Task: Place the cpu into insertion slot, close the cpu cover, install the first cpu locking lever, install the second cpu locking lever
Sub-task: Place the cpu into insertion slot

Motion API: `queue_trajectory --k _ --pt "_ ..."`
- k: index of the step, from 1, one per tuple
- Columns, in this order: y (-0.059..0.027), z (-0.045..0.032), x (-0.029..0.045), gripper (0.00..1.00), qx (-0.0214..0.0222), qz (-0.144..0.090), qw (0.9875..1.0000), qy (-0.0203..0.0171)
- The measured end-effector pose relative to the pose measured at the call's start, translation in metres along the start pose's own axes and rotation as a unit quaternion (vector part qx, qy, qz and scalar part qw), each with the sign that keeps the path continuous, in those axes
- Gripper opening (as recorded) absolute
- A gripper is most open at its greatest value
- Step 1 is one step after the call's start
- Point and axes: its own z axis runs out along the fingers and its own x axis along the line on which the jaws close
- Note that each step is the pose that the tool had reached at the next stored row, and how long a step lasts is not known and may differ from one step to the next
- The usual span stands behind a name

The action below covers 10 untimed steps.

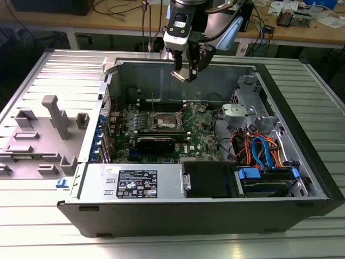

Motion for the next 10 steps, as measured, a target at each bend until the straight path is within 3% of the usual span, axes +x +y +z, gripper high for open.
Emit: queue_trajectory --k 10 --pt "0.0 0.0 -0.0001 0.55 0.0 0.001 1.0 -0.0002"
